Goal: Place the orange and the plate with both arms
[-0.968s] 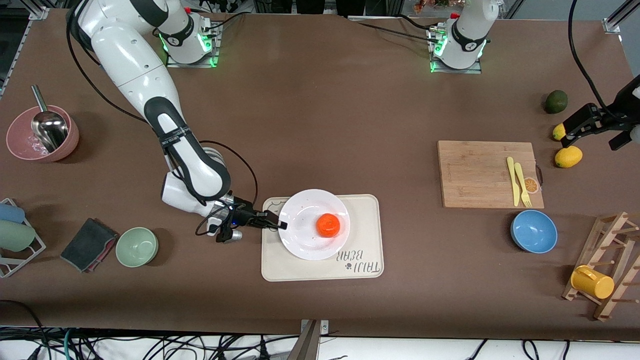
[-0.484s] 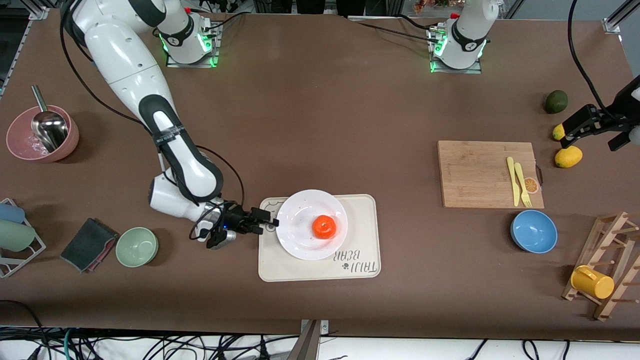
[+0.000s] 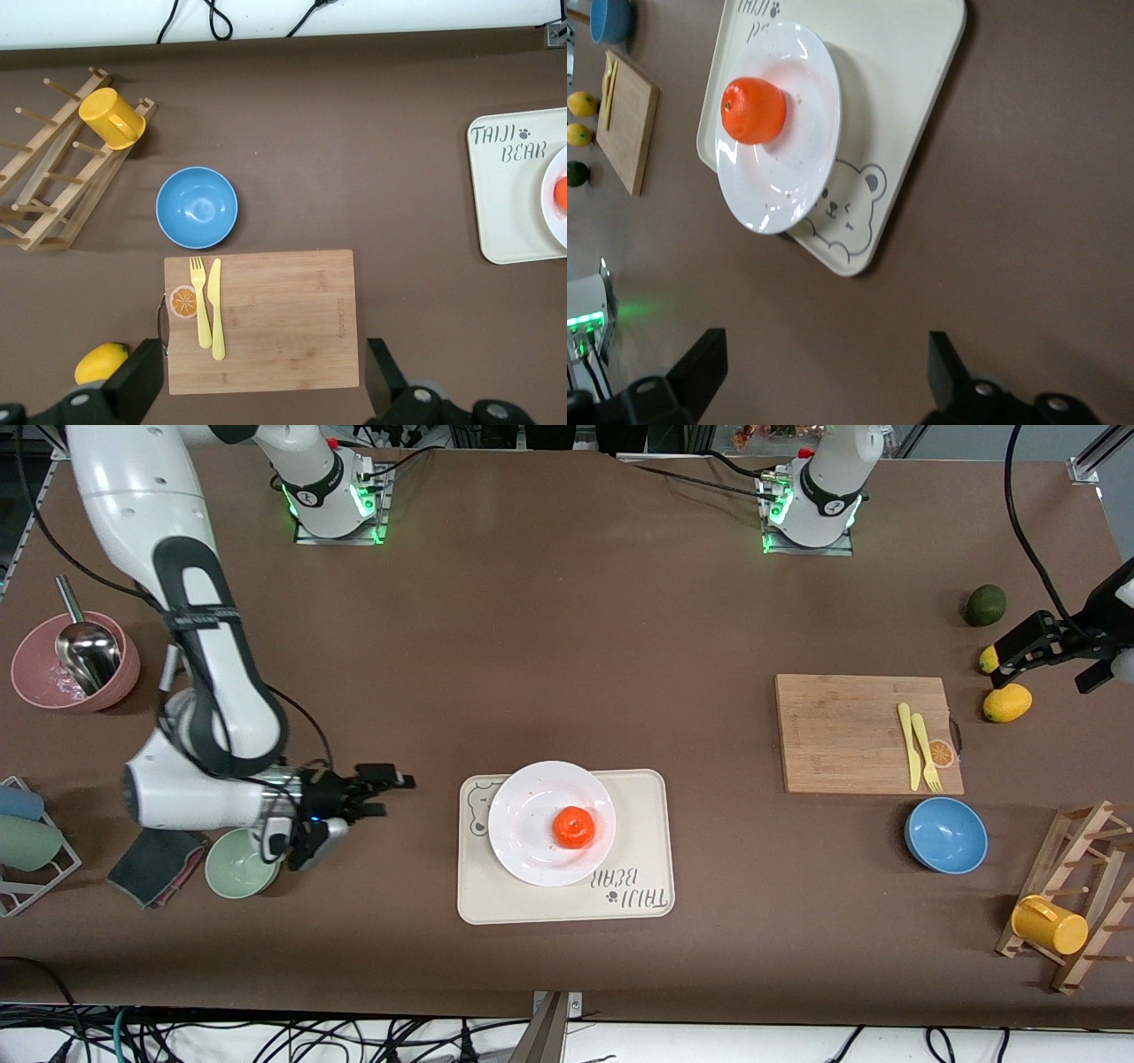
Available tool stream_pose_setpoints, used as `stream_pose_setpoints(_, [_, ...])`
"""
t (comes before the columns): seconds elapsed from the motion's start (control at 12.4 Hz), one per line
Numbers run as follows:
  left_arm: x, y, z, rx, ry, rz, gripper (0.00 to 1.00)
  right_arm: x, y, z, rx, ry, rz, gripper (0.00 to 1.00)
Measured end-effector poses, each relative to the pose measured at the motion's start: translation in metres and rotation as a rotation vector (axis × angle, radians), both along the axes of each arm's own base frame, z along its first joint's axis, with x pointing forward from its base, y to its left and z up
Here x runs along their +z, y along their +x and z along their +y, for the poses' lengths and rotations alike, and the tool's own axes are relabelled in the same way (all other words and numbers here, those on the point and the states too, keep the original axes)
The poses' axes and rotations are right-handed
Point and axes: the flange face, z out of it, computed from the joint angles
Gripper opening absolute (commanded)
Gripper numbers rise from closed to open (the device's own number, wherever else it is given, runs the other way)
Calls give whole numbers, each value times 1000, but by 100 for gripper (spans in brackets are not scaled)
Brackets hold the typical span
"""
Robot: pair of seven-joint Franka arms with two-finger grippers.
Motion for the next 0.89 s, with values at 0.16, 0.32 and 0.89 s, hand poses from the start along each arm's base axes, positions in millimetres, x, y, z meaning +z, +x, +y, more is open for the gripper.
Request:
stream_pose_setpoints(0.16, [0,0,-2,-4,0,0,100,32,-8,-32,10,-100,55,100])
stream_pose_setpoints(0.32, [0,0,-4,-9,0,0,100,68,-17,-54,-27,-218,102,100])
stream_pose_setpoints(0.89, [-2,1,-4,-8,0,3,100,225,-77,-78,-248,-566,137,100])
